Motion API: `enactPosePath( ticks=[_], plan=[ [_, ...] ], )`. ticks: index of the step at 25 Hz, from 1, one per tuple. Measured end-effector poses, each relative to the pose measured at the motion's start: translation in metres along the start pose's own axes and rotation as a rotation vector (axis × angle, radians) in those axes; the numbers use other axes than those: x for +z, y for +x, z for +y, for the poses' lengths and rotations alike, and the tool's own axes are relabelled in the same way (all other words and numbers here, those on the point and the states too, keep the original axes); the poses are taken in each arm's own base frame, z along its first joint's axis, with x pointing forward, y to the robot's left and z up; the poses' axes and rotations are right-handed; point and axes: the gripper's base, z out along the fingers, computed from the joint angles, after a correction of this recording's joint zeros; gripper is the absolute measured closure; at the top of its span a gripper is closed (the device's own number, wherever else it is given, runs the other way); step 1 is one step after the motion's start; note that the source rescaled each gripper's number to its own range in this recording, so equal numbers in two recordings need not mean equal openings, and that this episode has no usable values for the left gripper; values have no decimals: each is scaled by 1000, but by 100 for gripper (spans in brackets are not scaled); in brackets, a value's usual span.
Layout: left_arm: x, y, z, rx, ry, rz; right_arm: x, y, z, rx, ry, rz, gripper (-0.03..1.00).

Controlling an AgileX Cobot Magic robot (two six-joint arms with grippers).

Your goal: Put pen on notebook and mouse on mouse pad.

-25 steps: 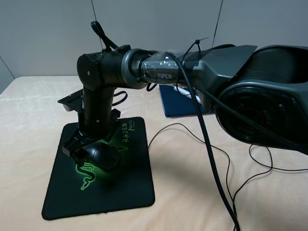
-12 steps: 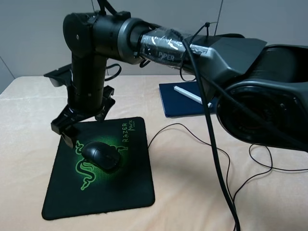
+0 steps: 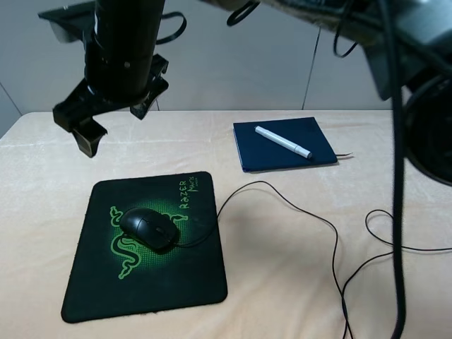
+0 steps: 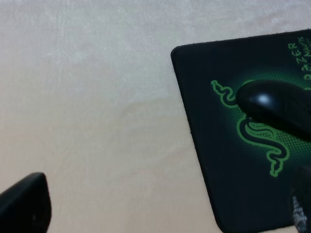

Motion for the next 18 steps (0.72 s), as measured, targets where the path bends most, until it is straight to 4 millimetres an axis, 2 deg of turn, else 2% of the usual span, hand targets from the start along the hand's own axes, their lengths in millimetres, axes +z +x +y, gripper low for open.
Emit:
enactPosePath(
  ticks=[7,11,14,18],
  plan=[
    [0,0,0,0,0,0,-71,-6,8,19,9,-135,-3],
    [0,0,0,0,0,0,-109,-3,12,13,16,-195,-3],
    [0,0,0,0,0,0,-130,11,13,5,45,-190,-3],
    [0,0,0,0,0,0,-151,44,10,-14,127,-134,-3]
  ],
)
